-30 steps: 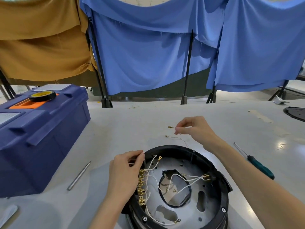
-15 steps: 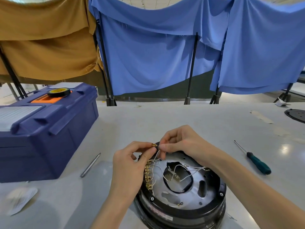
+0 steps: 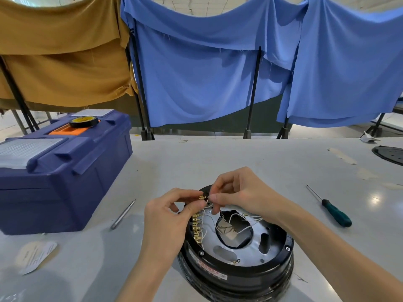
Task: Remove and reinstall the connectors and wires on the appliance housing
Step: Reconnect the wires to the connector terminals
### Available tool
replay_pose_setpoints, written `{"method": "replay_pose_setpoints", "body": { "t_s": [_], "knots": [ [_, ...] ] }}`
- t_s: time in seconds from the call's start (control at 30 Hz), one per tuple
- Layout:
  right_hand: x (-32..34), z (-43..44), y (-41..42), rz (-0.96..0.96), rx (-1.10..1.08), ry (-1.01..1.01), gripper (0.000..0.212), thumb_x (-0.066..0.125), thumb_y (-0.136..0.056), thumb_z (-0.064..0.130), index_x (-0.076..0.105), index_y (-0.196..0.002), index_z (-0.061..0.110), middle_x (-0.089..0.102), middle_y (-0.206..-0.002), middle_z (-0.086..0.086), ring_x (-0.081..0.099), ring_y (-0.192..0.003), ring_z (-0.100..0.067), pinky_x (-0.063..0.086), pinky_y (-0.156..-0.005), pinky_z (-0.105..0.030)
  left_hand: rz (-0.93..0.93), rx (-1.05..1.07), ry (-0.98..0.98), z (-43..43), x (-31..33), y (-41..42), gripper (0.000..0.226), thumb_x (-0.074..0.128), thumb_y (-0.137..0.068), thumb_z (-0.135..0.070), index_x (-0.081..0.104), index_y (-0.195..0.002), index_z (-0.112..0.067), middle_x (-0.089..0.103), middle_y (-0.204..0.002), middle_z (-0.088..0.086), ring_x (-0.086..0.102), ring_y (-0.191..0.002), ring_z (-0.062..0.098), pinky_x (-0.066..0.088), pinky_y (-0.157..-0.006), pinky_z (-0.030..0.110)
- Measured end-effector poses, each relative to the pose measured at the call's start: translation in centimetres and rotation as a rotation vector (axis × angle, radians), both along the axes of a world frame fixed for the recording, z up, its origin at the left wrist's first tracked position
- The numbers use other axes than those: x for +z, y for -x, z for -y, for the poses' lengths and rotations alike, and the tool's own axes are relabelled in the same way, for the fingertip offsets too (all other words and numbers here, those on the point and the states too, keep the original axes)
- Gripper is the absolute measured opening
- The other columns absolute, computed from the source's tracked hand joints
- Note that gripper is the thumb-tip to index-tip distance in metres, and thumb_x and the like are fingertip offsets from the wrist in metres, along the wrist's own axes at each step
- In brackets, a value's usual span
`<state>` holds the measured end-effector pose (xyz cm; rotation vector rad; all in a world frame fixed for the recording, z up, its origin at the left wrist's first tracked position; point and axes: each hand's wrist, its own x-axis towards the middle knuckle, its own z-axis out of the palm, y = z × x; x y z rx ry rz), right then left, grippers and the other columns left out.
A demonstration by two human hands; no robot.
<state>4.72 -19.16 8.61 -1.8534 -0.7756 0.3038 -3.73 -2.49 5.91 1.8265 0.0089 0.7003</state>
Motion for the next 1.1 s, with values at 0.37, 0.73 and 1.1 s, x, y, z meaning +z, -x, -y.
{"method": "replay_pose_setpoints", "body": {
  "t_s": [0.37,0.73,1.1],
  "knots": [
    [-0.7,-0.3,0.7,0.072,0.063,-0.006,0.008,0.075,-0.083,0.019,0.074,-0.083,0.012,0.074,-0.075,-0.008,0.069,-0.078,-0.032,0.055,-0.078,-0.039,0.141,0.027,-0.171,0.4,-0.7,-0.3,0.029,0.076,-0.066,0.012,0.073,-0.064,-0.017,0.067,-0.066,-0.013,0.063,-0.068,0.001,0.046,-0.068,0.014],
    [-2.6,-0.6,1.0,0.163,0.008,0.050,0.005,0.077,-0.081,0.020,0.077,-0.076,0.022,0.074,-0.074,-0.001,0.070,-0.079,-0.011,0.053,-0.083,-0.024,0.221,-0.015,-0.438,-0.7,-2.5,-0.9,0.021,0.078,-0.065,0.012,0.073,-0.064,-0.008,0.065,-0.070,-0.003,0.062,-0.066,0.023,0.049,-0.059,0.053],
    [-3.2,-2.2,1.9,0.445,-0.130,0.413,0.007,0.075,-0.082,0.030,0.076,-0.085,0.025,0.064,-0.092,0.008,0.036,-0.108,-0.007,0.019,-0.095,-0.032,-0.154,0.244,-0.104,-1.3,-4.3,1.0,0.010,0.078,-0.076,-0.031,0.075,-0.067,-0.029,0.067,-0.067,-0.009,0.060,-0.071,-0.001,0.042,-0.063,0.011]
  ]
}}
